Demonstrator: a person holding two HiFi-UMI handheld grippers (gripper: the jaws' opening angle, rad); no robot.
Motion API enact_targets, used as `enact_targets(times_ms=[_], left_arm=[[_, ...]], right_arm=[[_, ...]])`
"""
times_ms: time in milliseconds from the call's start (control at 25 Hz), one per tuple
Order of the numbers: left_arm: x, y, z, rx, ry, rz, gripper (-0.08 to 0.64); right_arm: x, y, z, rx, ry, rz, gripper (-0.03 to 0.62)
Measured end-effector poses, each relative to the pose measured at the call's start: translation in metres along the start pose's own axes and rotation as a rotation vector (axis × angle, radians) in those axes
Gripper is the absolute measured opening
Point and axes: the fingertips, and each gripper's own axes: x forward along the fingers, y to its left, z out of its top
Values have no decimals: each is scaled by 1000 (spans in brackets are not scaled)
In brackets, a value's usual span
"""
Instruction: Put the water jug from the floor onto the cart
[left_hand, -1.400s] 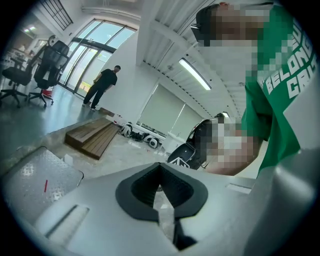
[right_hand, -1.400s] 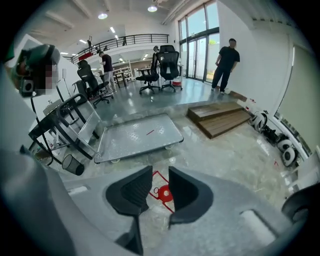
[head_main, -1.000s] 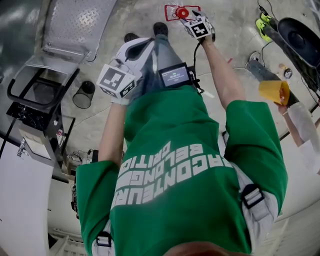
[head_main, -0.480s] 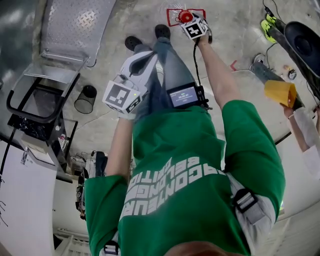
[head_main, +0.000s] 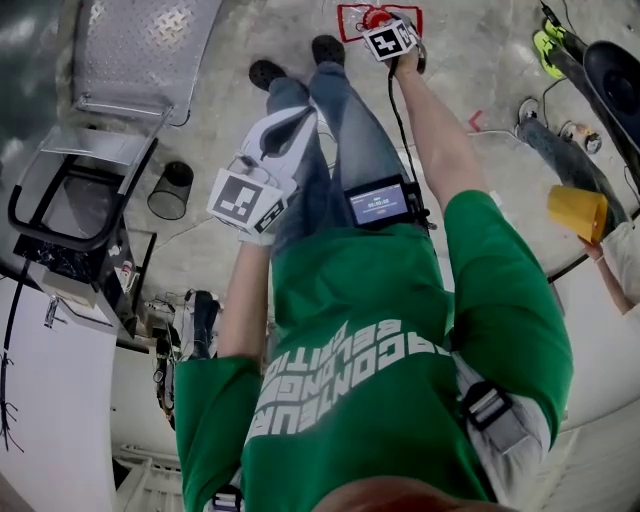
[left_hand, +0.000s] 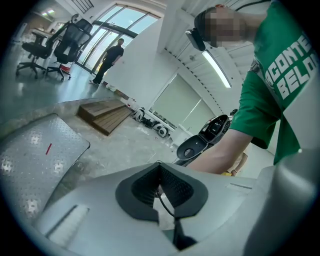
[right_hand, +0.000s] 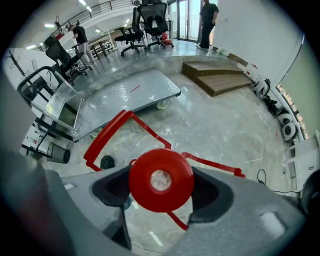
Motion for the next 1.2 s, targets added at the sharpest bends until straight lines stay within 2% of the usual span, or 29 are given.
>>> enact_targets(times_ms=[80,320,520,720,1000,1200], left_arm=[[0,0,-5,-10,-2,3,12],[1,6,-10,-9,0,11,12],[1,5,1,13,-23,11,12],[-3,-3,20,35,-56,8,12],[-18,-27,71,106,-129,3,12],[-38,-42,105,164,-162,-21,12]], right_arm=[[0,-3,0,2,-10,-21,305],[1,-3,-2,23,-15,-29,302],[-20,-9,7,20,-46,-27,302],[-72,-18,17,-4,-99,-28,302],[-171,-29,37,-42,-199,-20,302],[-252,-24,70,-47,-270,-24,302]])
